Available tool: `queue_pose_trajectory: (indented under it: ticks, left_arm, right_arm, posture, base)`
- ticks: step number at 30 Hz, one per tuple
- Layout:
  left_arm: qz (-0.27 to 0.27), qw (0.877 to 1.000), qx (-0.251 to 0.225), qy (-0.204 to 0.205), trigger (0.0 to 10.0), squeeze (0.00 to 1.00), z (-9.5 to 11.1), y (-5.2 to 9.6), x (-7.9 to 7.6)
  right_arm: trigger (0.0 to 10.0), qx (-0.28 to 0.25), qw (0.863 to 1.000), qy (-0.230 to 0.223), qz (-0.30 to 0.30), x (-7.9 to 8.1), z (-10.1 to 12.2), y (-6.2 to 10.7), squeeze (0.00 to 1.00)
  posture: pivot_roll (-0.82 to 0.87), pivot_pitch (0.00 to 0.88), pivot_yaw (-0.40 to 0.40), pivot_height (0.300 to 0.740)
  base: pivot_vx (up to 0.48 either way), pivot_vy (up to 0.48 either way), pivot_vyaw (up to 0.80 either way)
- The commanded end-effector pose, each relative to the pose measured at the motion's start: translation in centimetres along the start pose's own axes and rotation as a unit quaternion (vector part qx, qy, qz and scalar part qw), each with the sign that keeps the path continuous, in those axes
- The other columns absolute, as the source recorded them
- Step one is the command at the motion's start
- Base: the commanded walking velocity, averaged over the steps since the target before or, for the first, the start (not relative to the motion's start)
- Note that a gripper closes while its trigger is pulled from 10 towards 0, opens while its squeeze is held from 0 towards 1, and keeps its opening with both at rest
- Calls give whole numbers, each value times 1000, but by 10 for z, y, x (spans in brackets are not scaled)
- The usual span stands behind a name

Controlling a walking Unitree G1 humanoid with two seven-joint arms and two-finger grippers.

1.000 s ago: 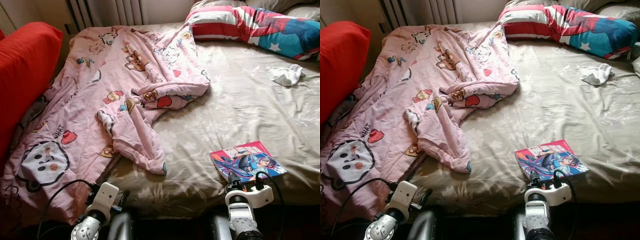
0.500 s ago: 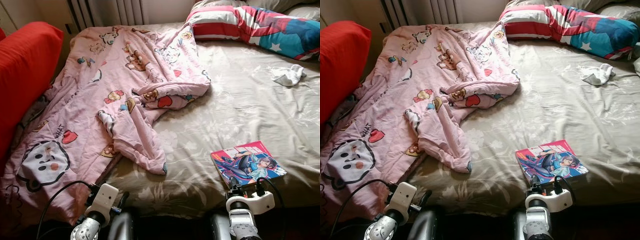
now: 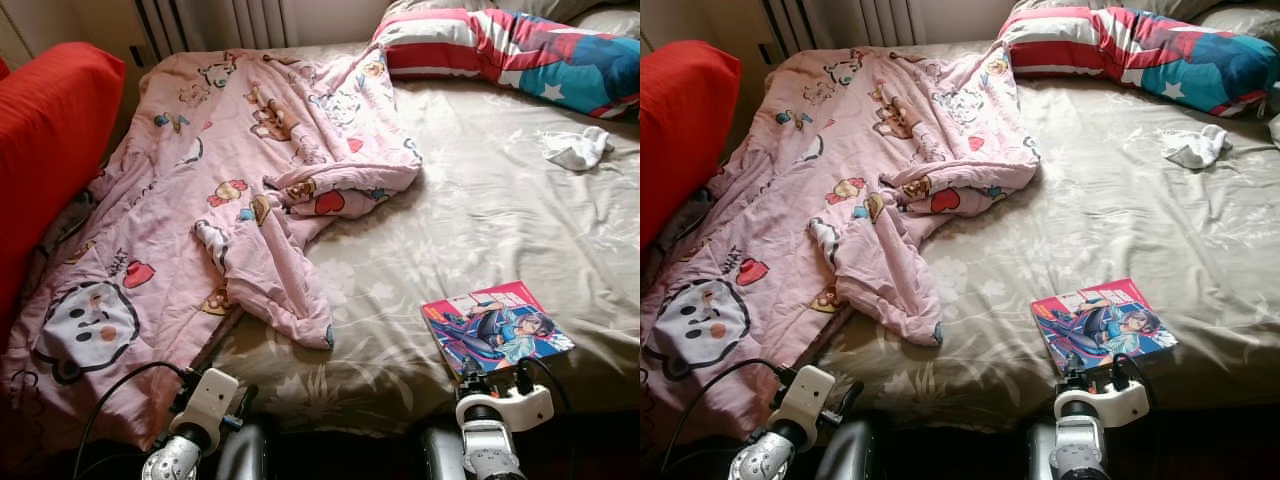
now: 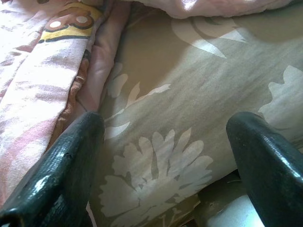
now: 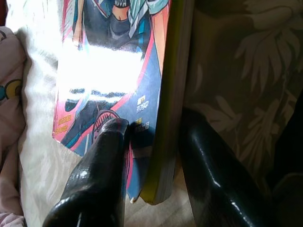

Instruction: Clean up the room

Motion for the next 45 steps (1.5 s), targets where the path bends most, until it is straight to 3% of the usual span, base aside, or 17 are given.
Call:
queue_pose_trajectory:
  ticks: [1,2,4,5,7,8,9,23,27,31,34,35,39,40,41,45]
  left_arm:
    - [-10,1000,27,-4,10000,0,-15,8,-4]
    - [-9,1000,28,-4,10000,0,-16,8,-4]
    - [-9,1000,28,-5,10000,0,-16,8,-4]
    - [-9,1000,29,-6,10000,0,-16,8,-3]
    - [-9,1000,29,-6,10000,0,-16,8,-3]
    - [-8,1000,30,-7,10000,0,-17,9,-3]
    - [-8,999,30,-7,10000,0,-17,9,-3]
    - [-8,999,32,-9,10000,0,-18,9,-3]
    - [-8,999,33,-9,10000,0,-18,8,-2]
    - [-8,999,33,-8,10000,0,-19,9,-3]
    - [-6,999,34,-7,10000,0,-18,7,-3]
    - [-6,999,34,-6,10000,0,-18,7,-3]
    - [-5,999,33,-2,10000,0,-16,4,-6]
    - [-5,999,33,-1,10000,0,-16,4,-6]
    - [-5,999,33,0,10000,0,-16,4,-7]
    - [-5,999,33,4,10000,0,-15,2,-10]
  right_arm:
    - [8784,0,1000,-8,-7,-4,-1,1,0]
    - [0,0,1000,-9,-6,-3,-1,0,0]
    - [0,0,1000,-9,-6,-2,-1,0,0]
    - [1216,1,1000,-9,-4,-1,-1,-1,0]
    - [784,3,1000,-8,-2,0,-1,-1,0]
    - [1098,4,1000,-8,-2,0,-2,-1,0]
    - [0,4,1000,-8,-1,0,-2,-1,0]
    - [0,7,1000,-7,-1,-2,-4,1,0]
    - [0,5,1000,21,15,4,-3,-1,0]
    - [0,-5,988,141,67,30,-6,-3,0]
    - [0,-12,971,213,108,46,-8,-2,0]
    - [0,-13,970,218,111,47,-8,-2,0]
    - [0,-24,938,309,157,61,-12,4,0]
    - [3725,-27,931,325,164,63,-12,6,0]
    - [10000,-31,926,336,168,64,-12,8,0]
    - [10000,-43,907,377,181,67,-12,13,0]
  posture:
    - [83,227,73,551]
    - [83,226,74,551]
    - [85,227,74,551]
    - [85,227,74,551]
    - [86,227,74,551]
    - [86,227,74,551]
    - [86,227,74,551]
    - [88,225,77,551]
    - [86,224,77,551]
    - [86,222,75,551]
    - [71,212,64,551]
    - [71,212,64,551]
    - [55,203,54,551]
    - [52,201,52,551]
    - [46,199,48,551]
    - [36,190,39,551]
  base:
    - [0,0,0]
    - [0,0,0]
    - [0,0,0]
    - [0,0,0]
    - [0,0,0]
    - [0,0,0]
    - [0,0,0]
    - [0,0,0]
    - [0,0,0]
    - [0,0,0]
    - [0,0,0]
    - [0,0,0]
    - [0,0,0]
    - [0,0,0]
    - [0,0,0]
    - [0,0,0]
Point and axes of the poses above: a point about 5 cm out from each wrist's last joint towards the gripper, its own y axis pointing back from the gripper into the wrist, its own z axis along the axis of the wrist's last joint, x = y × z, the point moved 5 cm from there along -y, pointing out of the wrist towards the gripper, and after that the axes turned 14 degrees about -y, right-handed, at the moved point
